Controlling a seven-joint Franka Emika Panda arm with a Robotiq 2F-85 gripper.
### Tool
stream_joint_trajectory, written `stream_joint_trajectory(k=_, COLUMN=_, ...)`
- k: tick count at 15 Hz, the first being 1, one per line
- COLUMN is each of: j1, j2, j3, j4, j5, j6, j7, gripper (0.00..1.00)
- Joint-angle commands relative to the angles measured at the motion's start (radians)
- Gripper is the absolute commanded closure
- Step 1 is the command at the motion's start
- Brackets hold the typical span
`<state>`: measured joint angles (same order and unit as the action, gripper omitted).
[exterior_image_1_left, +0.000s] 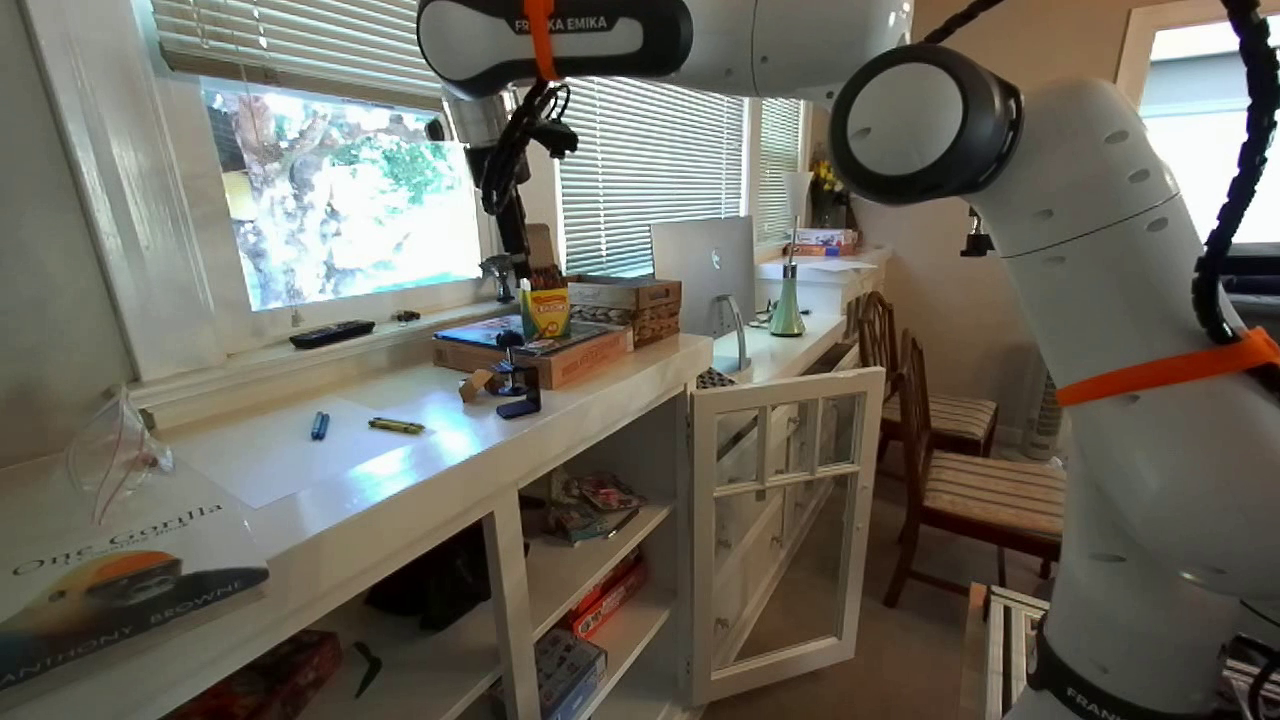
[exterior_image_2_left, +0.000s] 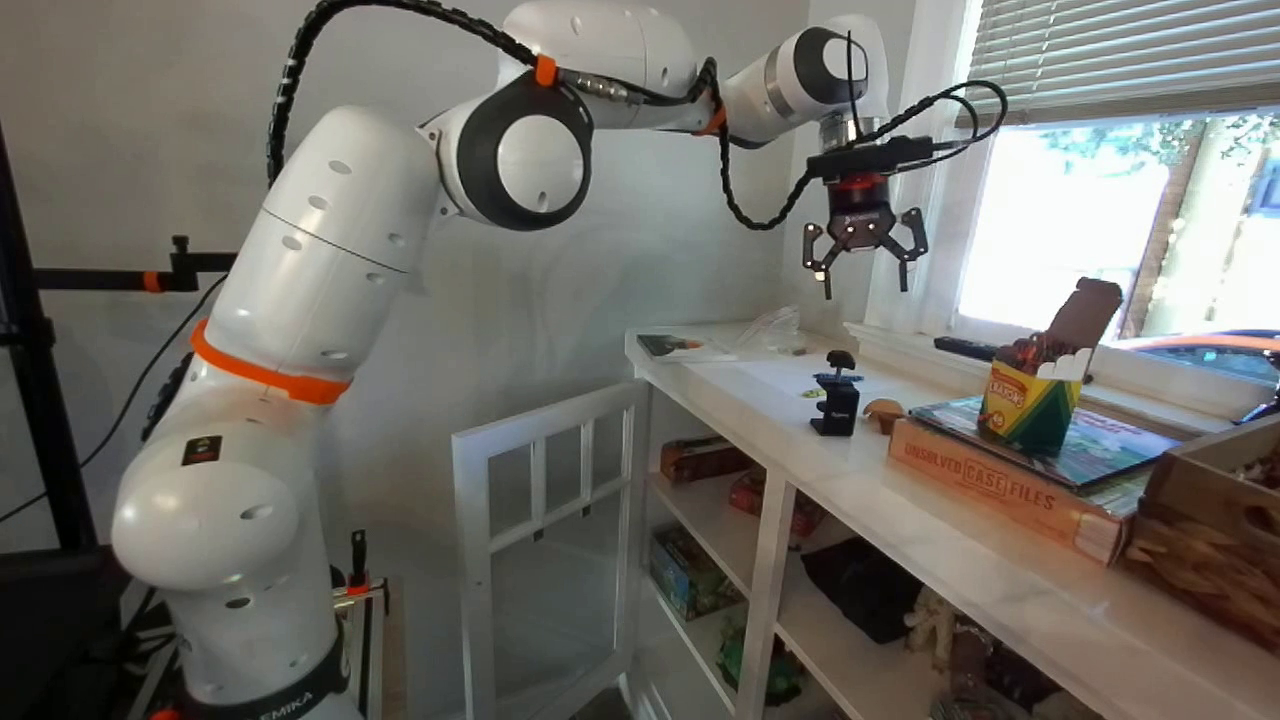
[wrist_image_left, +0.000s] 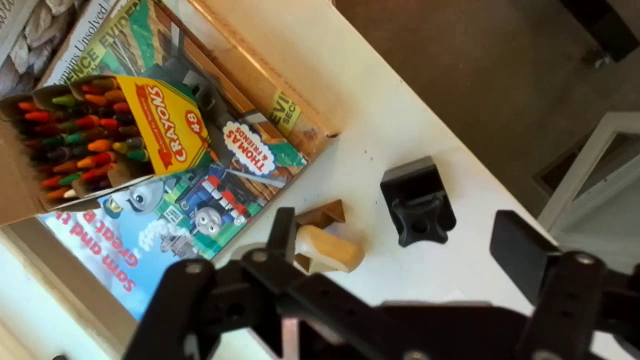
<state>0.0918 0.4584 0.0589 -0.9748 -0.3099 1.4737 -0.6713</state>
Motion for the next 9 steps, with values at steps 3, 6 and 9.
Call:
stream_joint_trajectory(k=3, j1=-0.009, j2=-0.068, j3=0.004, j4=-0.104, j5=0.099, j6=0.139, j7=0.219, gripper=0.0)
stream_joint_trajectory(k=6, j1=-0.009, j2=-0.092, j3=-0.001, j4=-0.153, j5=0.099, j6=0.184, j7=0.301, gripper=0.0)
stream_joint_trajectory(k=9, j1=-0.013, j2=-0.106, j3=0.003, j4=-0.178, j5=0.121, j6=0.118, j7=0.36, gripper=0.0)
